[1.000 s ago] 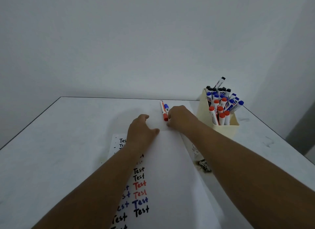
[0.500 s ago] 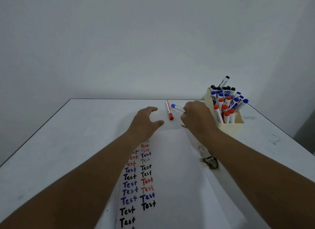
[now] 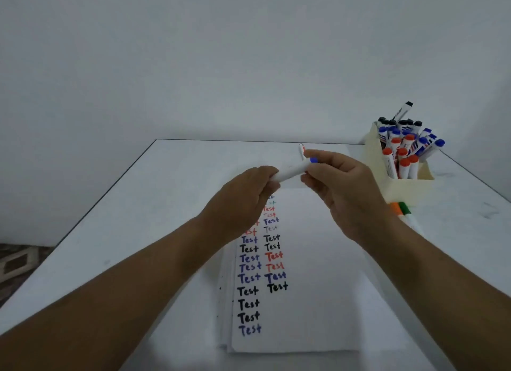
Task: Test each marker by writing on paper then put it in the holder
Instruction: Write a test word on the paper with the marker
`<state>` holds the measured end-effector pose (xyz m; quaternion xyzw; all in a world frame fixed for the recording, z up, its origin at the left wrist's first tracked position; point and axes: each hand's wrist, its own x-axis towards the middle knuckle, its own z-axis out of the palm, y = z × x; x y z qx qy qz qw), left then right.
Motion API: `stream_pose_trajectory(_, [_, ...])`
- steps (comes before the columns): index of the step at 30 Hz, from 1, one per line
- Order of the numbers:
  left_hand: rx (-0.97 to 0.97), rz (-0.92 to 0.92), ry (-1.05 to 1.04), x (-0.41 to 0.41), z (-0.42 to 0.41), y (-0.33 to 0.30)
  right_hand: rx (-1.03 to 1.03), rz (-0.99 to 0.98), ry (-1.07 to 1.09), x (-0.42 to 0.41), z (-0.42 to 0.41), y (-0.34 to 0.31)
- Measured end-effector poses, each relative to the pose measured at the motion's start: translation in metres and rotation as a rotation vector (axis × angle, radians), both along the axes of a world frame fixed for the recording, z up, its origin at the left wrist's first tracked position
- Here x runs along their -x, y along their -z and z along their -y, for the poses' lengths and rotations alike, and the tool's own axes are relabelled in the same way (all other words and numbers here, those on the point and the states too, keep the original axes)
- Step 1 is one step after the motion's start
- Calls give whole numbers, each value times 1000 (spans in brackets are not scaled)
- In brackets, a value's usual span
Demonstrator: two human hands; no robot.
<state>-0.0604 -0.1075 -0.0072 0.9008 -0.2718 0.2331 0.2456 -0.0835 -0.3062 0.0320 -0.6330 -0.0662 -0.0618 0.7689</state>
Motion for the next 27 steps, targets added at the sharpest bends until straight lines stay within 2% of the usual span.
stream_pose_trajectory(1, [-18, -46, -25, 7, -1, 1, -94, -45, -55, 4, -6, 3])
stream_pose_trajectory(3, [-50, -101, -63, 18, -5, 7, -131, -91, -120, 13, -17, 10])
stream_pose_trajectory(9, [-23, -11, -96, 37, -32, 22, 53, -156, -111, 34, -42, 24])
stream_pose_trajectory(13, [139, -107, -60, 52, -38, 23, 226, -84, -31, 47, -52, 24])
stream_pose_trajectory(16, [214, -234, 5, 63, -44, 21, 220, -82, 42, 54, -56, 23])
stream_pose_trajectory(20, [60, -284, -32, 76, -60, 29, -4, -175, 107, 68, -47, 23])
stream_pose_trajectory(24, [-147, -246, -150, 78, -62, 37, 117, -149, -71, 90, -36, 41])
stream_pose_trajectory(27, [-268, -175, -189, 78, -58, 41, 169, -123, -78, 100, -29, 58])
